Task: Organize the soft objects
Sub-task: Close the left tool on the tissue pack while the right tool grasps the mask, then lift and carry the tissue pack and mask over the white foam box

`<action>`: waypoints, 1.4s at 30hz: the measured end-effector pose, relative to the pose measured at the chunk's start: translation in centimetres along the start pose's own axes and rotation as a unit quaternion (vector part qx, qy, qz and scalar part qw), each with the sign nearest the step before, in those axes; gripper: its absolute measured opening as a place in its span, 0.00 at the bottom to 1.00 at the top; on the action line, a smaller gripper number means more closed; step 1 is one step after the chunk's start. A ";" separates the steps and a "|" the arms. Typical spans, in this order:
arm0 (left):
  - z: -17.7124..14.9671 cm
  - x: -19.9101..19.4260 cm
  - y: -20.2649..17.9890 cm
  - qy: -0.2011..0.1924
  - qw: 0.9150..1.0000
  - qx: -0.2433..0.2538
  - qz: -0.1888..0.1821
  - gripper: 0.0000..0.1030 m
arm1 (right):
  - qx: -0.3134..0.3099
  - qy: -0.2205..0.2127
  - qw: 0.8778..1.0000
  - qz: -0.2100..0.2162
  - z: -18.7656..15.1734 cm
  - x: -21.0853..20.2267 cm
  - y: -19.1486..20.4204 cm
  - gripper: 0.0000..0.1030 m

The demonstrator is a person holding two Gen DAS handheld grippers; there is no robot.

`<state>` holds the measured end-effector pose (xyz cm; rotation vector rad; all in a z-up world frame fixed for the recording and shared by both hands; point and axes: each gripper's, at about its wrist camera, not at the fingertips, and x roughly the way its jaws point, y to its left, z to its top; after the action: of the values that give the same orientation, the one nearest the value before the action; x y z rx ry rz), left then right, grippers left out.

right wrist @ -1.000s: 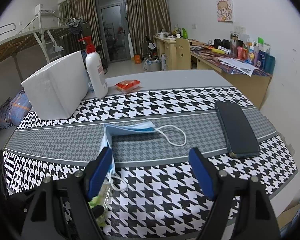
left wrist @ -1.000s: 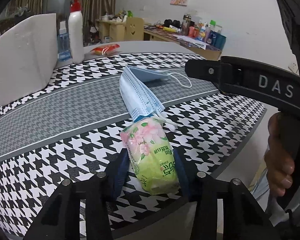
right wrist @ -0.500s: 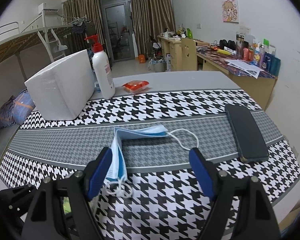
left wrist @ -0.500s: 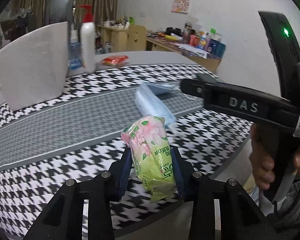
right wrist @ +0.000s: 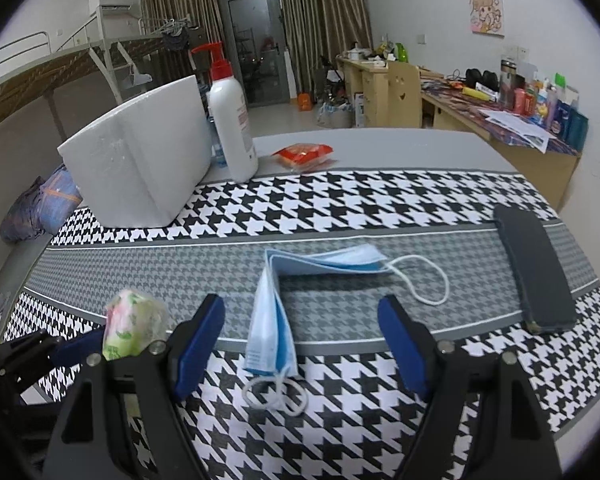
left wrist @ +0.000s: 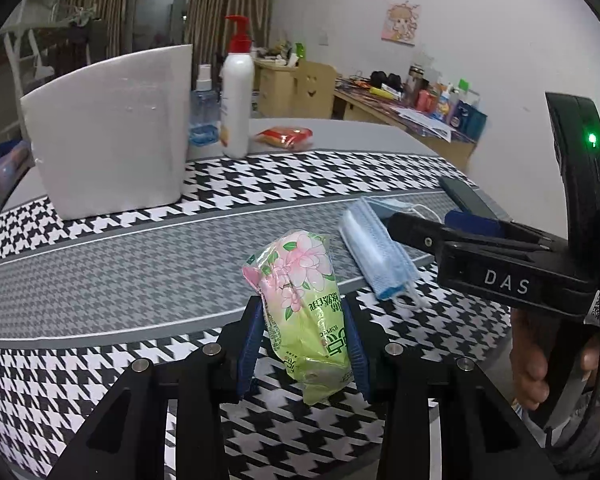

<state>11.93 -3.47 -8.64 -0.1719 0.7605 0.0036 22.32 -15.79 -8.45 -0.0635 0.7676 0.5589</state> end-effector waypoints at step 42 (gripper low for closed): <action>2.9 -1.2 3.8 -0.029 0.999 0.026 0.009 0.40 | 0.004 -0.002 1.000 0.004 1.8 -0.3 2.2 0.05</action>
<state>12.81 0.79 -6.28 -0.1144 0.7027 0.0049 22.21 -13.58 -6.64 -0.0522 0.7660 0.5635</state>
